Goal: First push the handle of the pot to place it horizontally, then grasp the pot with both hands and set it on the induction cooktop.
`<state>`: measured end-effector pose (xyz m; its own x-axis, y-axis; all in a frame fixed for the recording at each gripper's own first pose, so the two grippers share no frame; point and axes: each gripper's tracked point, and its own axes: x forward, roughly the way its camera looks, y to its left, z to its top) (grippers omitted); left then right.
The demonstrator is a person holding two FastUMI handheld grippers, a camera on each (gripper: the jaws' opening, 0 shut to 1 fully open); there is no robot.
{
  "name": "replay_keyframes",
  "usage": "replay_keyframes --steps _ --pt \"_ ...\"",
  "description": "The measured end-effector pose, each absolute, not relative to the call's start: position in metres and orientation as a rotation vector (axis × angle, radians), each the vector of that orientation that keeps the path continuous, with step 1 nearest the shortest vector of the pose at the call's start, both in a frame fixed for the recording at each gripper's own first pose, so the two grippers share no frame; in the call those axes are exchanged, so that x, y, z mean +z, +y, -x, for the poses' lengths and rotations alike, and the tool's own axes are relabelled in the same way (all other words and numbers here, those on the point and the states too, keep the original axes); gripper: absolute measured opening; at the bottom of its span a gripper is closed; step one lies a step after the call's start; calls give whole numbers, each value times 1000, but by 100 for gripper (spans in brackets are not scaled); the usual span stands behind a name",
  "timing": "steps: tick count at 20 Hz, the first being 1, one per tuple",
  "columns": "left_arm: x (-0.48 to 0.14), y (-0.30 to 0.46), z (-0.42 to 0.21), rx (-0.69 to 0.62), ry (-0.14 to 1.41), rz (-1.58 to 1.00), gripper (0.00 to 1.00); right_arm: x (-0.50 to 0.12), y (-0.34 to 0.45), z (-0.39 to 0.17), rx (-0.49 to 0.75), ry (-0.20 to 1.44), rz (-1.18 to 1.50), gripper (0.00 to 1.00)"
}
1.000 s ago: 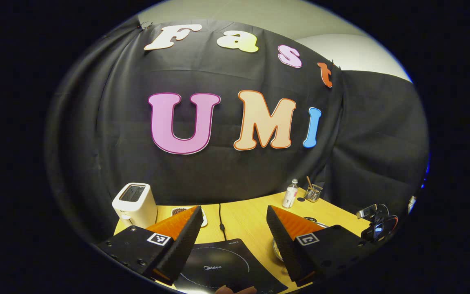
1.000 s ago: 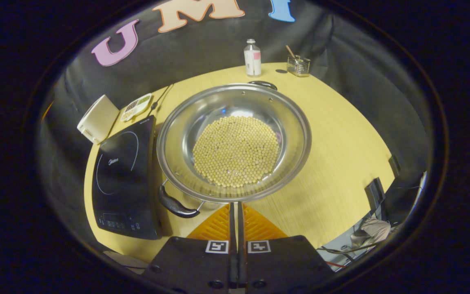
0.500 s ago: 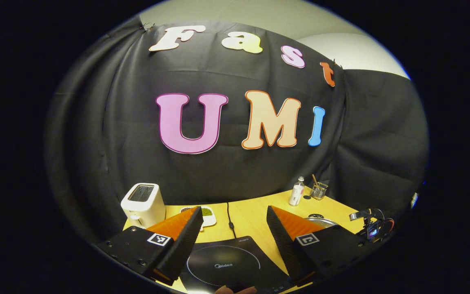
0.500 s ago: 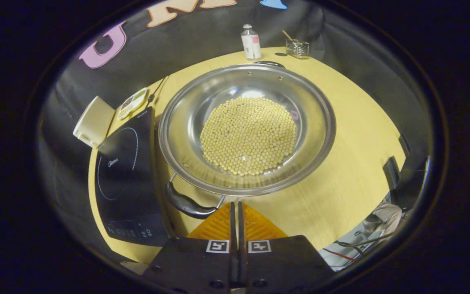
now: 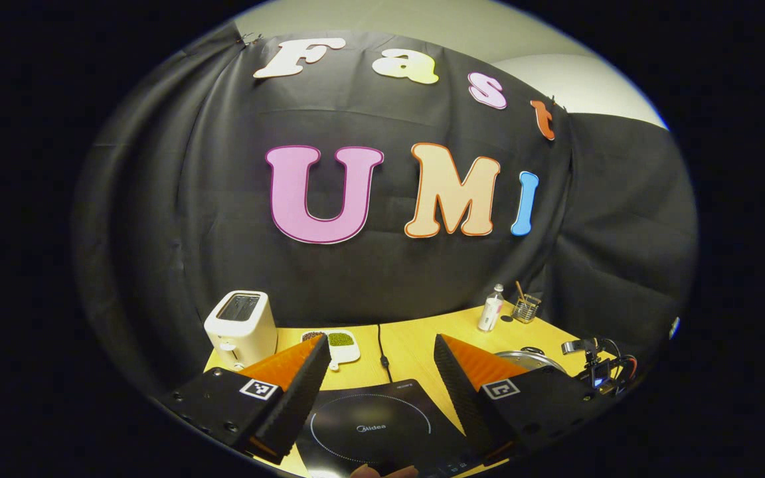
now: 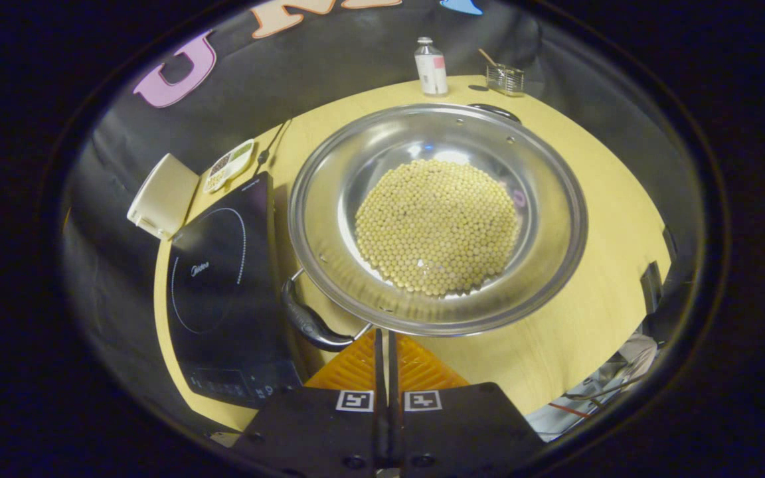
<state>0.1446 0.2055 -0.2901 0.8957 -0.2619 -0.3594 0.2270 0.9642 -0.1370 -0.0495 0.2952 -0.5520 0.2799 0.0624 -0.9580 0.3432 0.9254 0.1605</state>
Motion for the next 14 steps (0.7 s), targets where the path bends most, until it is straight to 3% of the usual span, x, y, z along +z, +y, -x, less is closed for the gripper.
replay_keyframes --steps 14 --pt "-287 225 -144 -194 375 66 95 -548 338 8 -170 1300 -608 2"
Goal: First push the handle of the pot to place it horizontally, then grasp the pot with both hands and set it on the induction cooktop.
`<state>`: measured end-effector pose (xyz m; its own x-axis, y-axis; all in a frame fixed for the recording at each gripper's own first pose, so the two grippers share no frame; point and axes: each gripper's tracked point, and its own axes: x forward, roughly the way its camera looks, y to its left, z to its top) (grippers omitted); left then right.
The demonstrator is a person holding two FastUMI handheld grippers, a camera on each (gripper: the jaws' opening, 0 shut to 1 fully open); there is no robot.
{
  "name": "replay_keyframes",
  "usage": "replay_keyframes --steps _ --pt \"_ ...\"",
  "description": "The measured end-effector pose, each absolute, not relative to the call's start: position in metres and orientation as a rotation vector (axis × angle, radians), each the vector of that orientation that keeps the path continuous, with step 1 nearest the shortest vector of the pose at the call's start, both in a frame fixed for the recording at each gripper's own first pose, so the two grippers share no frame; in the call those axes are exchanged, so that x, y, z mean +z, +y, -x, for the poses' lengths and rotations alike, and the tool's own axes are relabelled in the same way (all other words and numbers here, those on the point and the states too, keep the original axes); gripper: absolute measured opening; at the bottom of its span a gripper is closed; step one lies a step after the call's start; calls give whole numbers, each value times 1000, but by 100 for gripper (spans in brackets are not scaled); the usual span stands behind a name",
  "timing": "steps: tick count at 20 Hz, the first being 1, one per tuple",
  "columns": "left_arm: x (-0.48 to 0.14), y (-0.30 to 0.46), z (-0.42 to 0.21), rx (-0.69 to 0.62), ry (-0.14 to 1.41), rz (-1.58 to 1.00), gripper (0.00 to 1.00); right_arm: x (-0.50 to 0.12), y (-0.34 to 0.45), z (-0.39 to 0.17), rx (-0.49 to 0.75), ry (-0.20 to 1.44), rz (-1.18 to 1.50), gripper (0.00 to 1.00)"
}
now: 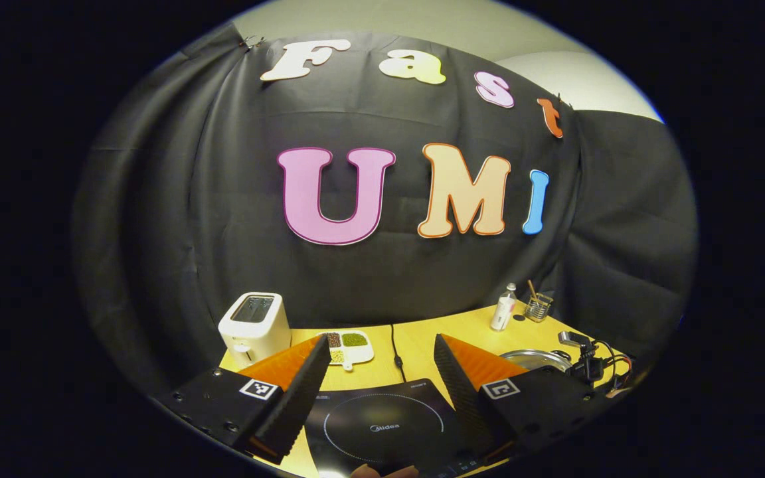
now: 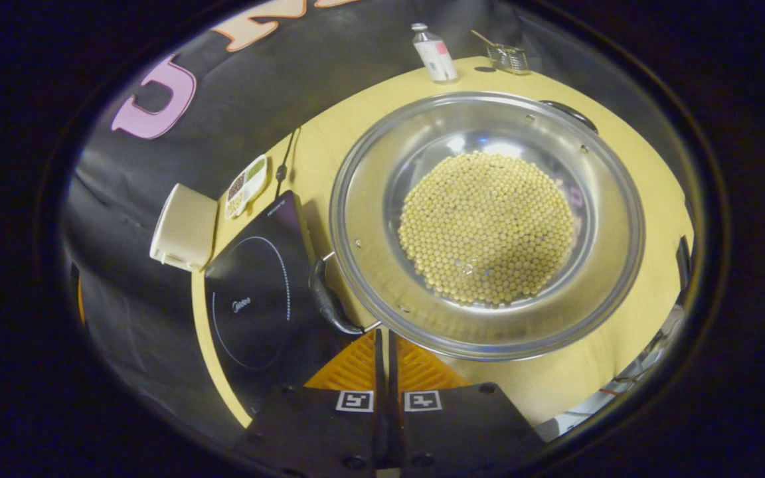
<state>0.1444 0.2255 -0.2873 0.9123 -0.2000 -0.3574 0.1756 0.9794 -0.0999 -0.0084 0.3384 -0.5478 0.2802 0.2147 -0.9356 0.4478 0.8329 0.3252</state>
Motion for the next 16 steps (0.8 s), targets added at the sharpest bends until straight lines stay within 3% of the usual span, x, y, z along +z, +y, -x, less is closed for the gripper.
replay_keyframes --steps 7,16 --pt "-282 214 -140 -175 376 85 95 -522 324 -9 -121 1239 -699 0" --pt "-313 147 -119 -140 521 156 96 -501 182 -41 -53 1048 -317 3"
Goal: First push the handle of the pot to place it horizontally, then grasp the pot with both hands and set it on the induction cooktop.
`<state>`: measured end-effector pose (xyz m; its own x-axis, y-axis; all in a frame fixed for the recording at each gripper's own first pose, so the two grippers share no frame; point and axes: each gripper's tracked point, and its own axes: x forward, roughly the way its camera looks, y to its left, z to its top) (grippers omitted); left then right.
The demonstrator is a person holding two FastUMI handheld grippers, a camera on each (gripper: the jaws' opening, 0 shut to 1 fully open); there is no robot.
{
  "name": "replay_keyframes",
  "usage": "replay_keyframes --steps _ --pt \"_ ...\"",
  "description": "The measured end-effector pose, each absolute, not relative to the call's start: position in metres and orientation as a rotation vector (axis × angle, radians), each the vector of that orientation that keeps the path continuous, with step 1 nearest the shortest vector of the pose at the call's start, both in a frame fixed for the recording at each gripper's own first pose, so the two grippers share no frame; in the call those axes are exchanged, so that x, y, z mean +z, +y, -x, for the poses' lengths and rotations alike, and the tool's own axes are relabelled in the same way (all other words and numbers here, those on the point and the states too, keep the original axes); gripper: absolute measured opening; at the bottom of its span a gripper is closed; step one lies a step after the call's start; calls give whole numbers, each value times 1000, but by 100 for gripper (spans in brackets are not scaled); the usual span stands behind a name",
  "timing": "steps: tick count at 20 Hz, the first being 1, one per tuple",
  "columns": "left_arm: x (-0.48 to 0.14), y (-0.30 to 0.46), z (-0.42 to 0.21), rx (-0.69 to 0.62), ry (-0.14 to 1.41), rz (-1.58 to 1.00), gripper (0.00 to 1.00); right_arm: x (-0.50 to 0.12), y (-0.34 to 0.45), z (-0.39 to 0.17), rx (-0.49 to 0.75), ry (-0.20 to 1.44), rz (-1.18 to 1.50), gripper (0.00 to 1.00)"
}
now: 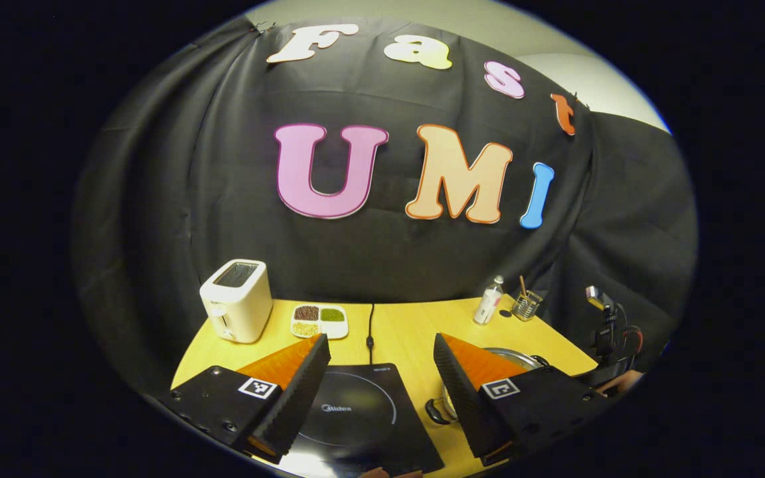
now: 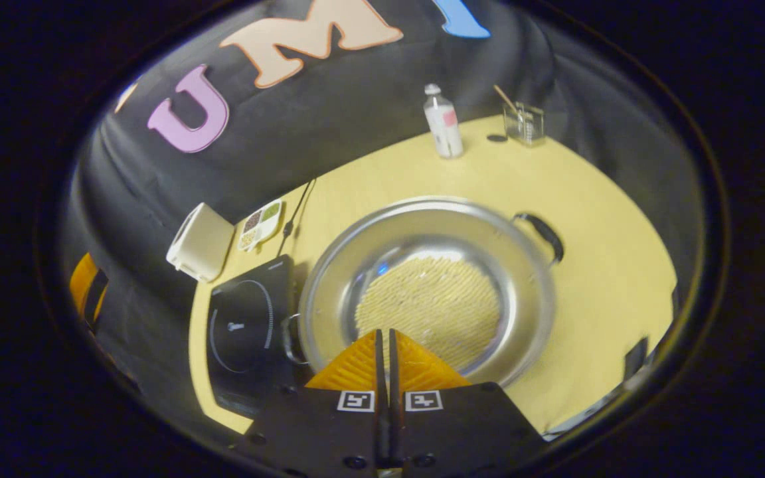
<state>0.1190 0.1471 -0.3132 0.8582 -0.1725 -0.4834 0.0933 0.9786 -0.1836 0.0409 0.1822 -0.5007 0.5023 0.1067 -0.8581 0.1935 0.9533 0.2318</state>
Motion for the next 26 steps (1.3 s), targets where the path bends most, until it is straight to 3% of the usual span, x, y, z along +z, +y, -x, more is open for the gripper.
replay_keyframes --steps 5,7,8,13,14,16,19,26 --pt "-334 80 -108 -125 598 165 92 -500 117 -61 -6 982 -159 0" --pt "-344 65 -105 -93 622 170 90 -506 90 -69 -6 974 -106 12" --pt "-349 59 -103 -77 641 179 90 -510 80 -73 1 974 -90 11" --pt "-387 46 -90 3 741 188 87 -522 57 -90 65 975 -85 51" --pt "-397 46 -84 15 774 195 88 -524 54 -94 73 970 -86 51" --pt "-414 41 -80 32 817 211 89 -529 50 -95 70 984 -90 69" --pt "-435 37 -76 23 877 202 89 -540 46 -95 78 1011 -100 82" --pt "-501 32 -72 23 1043 184 90 -574 46 -94 98 1102 -97 82"
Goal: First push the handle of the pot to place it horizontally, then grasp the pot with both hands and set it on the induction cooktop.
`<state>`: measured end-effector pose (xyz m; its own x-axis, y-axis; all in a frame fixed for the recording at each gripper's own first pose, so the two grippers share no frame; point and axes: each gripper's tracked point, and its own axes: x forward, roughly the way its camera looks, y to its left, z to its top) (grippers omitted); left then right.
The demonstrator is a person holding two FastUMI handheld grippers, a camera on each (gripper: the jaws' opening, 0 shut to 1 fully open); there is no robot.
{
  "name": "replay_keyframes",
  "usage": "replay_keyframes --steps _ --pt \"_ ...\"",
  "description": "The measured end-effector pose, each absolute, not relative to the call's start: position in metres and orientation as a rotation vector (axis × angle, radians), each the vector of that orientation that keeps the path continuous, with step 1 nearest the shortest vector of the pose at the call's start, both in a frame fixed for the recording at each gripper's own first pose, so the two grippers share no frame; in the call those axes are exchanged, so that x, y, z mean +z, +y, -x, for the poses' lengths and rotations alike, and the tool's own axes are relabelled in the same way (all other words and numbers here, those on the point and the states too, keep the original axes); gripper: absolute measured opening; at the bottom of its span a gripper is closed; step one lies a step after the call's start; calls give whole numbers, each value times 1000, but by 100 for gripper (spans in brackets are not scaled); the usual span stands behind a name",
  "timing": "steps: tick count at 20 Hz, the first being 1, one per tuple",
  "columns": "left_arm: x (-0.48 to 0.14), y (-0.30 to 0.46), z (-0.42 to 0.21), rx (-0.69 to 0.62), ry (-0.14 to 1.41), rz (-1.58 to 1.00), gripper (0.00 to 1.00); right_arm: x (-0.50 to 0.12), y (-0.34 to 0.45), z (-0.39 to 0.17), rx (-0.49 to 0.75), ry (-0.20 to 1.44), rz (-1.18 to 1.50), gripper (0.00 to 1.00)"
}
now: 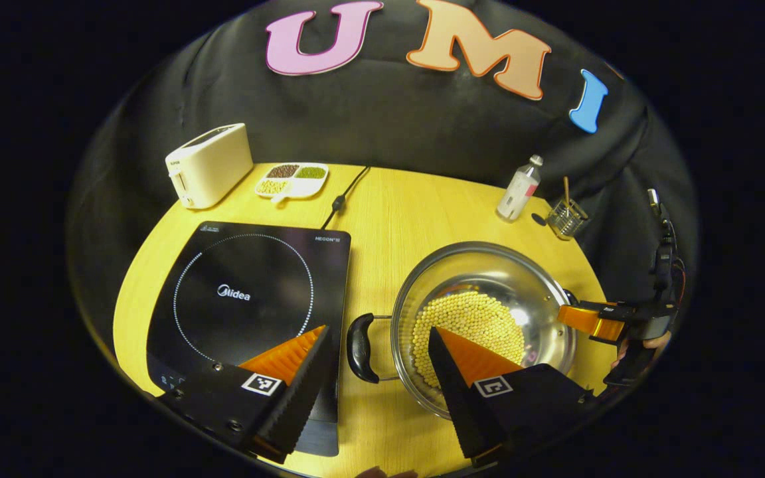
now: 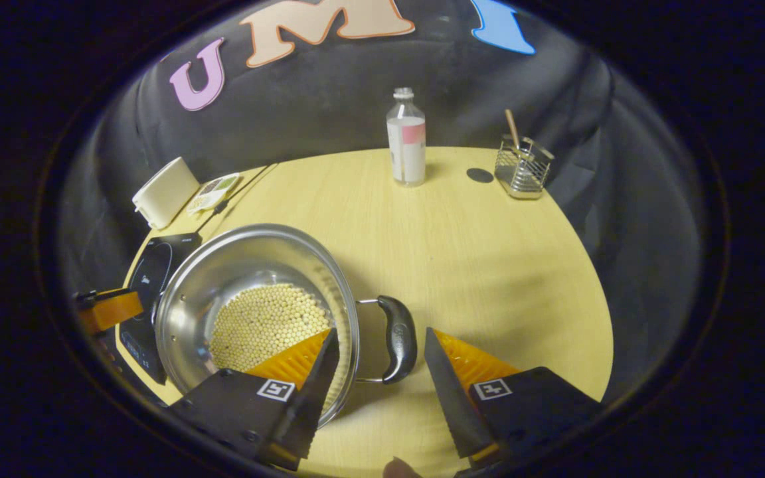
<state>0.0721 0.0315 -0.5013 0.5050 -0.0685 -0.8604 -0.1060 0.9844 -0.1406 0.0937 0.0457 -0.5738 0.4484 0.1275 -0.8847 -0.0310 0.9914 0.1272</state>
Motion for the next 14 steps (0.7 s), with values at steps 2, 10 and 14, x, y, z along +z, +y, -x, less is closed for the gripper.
replay_keyframes --steps 2,10,14 --pt "-517 32 -73 33 1080 194 90 -581 42 -95 94 1122 -100 82" --pt "-547 20 -71 47 1158 232 89 -594 42 -95 104 1159 -147 84" --pt "-560 11 -75 10 1176 213 86 -597 40 -94 94 1164 -123 72"
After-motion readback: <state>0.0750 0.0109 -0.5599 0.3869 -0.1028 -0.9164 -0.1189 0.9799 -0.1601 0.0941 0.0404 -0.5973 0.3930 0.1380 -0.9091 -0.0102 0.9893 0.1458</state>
